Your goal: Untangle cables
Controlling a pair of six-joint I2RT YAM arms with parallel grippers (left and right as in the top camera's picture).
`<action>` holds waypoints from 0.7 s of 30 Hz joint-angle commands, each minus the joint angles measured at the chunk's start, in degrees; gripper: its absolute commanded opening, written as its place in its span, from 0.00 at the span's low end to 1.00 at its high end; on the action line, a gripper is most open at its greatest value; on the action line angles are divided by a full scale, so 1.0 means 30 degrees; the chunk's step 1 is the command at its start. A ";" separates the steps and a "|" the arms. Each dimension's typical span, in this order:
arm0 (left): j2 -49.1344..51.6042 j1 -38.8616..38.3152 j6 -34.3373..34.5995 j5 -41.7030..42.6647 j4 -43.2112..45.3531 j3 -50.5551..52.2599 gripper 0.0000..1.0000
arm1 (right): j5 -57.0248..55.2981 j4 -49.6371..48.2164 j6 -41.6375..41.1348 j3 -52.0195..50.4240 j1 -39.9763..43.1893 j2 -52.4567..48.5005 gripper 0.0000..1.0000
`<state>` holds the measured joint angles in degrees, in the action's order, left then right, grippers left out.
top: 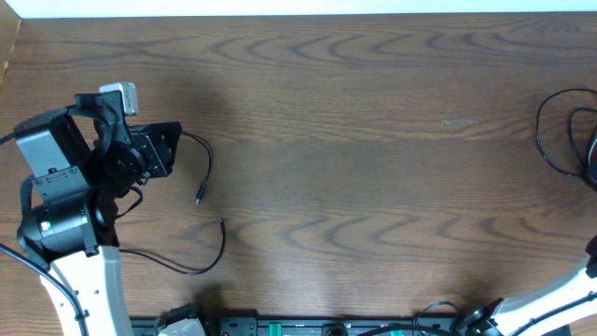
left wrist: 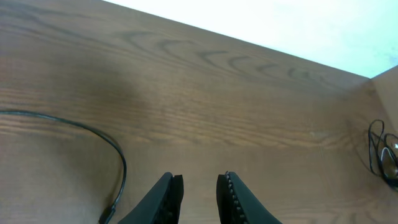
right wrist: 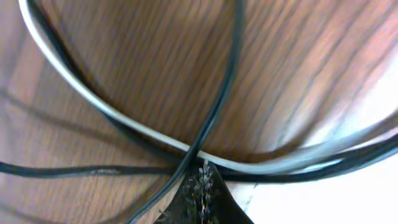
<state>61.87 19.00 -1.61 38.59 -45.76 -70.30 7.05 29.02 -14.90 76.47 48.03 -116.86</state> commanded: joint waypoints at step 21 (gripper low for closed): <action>0.0153 -0.0044 -0.0874 -0.0211 -0.0452 -0.0138 0.24 | 1.7245 -0.3366 -0.1151 0.0000 0.0444 0.0656 0.26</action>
<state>61.91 19.00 -3.25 38.41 -46.96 -70.30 52.95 17.65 -20.27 76.34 52.16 -117.21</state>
